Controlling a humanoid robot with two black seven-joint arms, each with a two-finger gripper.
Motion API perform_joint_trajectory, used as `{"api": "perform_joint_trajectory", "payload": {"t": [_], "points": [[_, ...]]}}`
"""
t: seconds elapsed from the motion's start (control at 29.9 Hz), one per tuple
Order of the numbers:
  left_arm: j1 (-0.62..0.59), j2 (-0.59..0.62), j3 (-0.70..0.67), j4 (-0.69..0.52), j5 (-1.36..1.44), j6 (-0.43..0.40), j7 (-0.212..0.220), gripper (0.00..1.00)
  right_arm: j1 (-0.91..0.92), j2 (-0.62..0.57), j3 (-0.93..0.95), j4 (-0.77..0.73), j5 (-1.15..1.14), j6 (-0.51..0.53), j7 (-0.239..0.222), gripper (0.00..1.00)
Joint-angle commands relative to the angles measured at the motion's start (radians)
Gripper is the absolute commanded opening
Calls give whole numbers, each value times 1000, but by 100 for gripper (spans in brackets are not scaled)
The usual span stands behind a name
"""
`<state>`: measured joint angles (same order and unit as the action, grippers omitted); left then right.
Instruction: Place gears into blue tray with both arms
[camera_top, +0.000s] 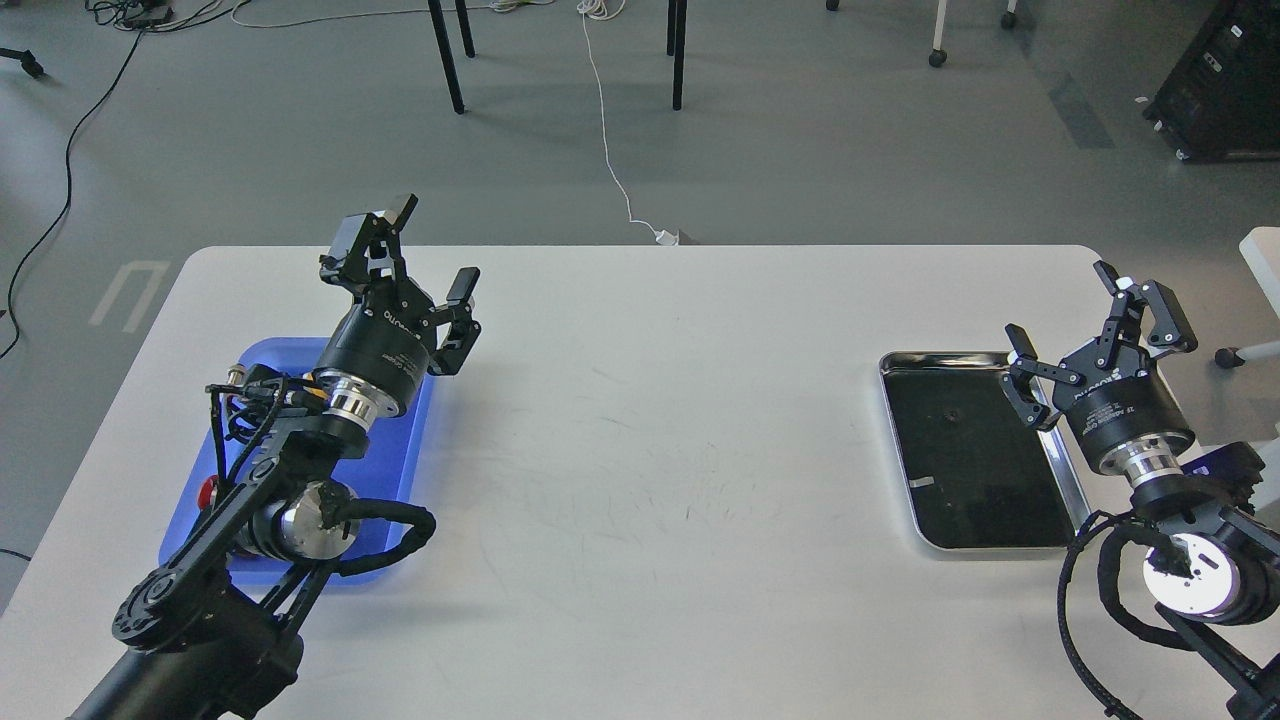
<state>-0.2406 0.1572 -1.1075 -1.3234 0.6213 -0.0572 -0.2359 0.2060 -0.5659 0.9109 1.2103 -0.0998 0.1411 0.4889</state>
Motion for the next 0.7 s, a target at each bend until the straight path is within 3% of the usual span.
{"api": "perform_joint_trajectory", "payload": {"t": [0.0, 0.47, 0.67], "points": [[10, -14, 0, 0, 1, -19, 3, 98, 0, 7, -1, 0, -1, 0, 0, 99], [32, -34, 3, -2, 18, -47, -5, 98, 7, -8, -4, 1, -26, 5, 0, 99], [47, -47, 1, -8, 52, -47, -6, 98, 32, -54, -20, 5, -297, 6, 0, 99]]}}
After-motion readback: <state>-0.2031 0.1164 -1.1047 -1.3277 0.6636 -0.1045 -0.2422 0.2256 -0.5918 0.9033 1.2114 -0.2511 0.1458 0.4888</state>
